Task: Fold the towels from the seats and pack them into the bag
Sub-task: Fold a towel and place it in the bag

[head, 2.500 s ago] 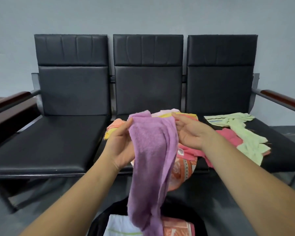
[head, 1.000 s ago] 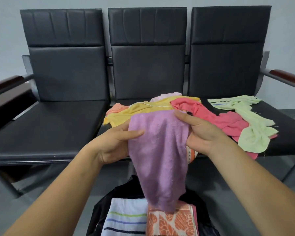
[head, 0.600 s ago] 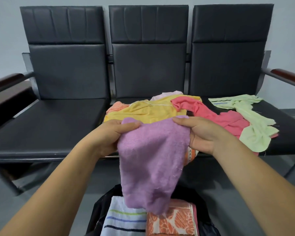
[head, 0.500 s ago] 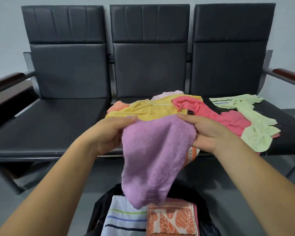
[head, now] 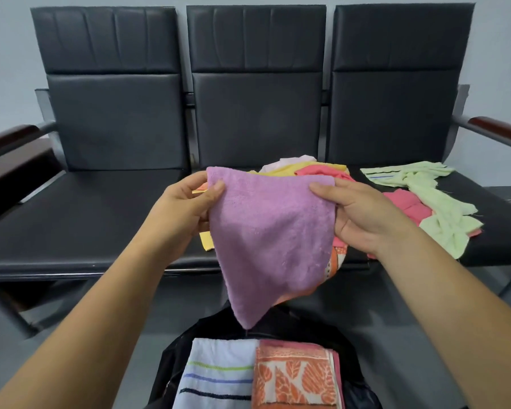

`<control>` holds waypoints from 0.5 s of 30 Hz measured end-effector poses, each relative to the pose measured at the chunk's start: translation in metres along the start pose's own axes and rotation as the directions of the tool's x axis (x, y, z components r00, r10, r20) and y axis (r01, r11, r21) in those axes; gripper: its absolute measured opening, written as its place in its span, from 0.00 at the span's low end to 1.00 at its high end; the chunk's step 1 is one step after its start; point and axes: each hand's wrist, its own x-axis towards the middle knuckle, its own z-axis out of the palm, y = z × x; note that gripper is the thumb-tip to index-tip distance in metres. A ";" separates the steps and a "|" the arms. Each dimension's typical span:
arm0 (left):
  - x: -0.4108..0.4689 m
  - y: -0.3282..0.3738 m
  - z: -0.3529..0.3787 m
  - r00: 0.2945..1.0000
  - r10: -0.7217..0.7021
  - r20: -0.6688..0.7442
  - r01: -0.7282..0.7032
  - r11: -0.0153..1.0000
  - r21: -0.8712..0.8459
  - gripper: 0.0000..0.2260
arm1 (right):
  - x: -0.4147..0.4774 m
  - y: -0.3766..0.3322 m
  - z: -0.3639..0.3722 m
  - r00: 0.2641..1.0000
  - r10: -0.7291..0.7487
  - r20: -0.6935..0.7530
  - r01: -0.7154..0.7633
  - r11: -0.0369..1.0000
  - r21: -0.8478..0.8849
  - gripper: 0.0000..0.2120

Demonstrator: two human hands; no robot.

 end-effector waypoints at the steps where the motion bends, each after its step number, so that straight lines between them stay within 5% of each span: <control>1: -0.001 0.001 0.001 1.000 -0.004 0.013 0.004 1.000 -0.019 0.11 | -0.001 -0.002 0.001 0.999 0.021 0.023 -0.023 0.997 0.069 0.11; 5: -0.002 0.005 0.000 0.997 0.001 0.077 0.008 0.994 -0.111 0.12 | -0.004 -0.009 0.003 0.997 0.040 0.071 -0.051 0.986 0.159 0.16; 15: -0.003 0.001 -0.002 0.986 0.127 -0.111 -0.109 0.982 0.151 0.07 | 0.002 0.001 -0.002 0.964 -0.247 -0.104 0.228 0.960 -0.164 0.06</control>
